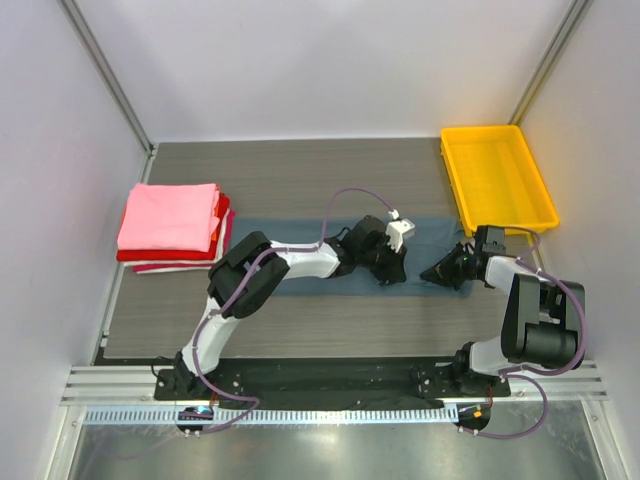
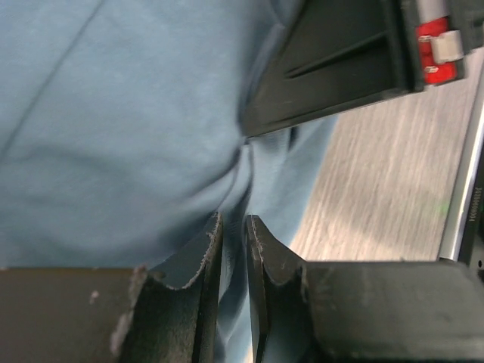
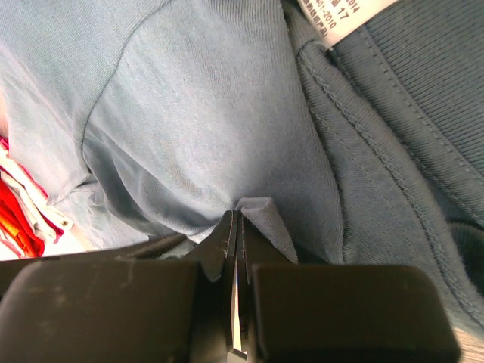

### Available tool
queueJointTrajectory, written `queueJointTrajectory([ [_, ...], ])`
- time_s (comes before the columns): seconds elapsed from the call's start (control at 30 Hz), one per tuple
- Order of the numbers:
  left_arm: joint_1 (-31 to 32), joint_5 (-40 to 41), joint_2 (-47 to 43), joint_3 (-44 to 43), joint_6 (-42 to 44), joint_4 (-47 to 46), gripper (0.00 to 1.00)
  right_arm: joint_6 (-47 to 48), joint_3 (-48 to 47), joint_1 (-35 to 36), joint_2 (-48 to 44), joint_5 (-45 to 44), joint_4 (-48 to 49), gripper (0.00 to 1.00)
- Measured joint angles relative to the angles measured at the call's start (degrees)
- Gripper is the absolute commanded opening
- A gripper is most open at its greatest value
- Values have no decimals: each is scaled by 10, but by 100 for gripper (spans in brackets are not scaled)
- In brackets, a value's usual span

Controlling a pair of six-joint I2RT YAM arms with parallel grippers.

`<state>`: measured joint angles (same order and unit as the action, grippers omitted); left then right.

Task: Fold and stack the t-shirts
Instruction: Fold the tshirt

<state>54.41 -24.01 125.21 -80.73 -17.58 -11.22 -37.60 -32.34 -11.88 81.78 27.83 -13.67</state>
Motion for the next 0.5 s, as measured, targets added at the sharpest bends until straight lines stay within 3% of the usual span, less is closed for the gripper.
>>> queueJointTrajectory([
  [0.5, -25, -9, 1, -12, 7, 30, 20, 0, 0, 0, 0, 0, 0, 4],
])
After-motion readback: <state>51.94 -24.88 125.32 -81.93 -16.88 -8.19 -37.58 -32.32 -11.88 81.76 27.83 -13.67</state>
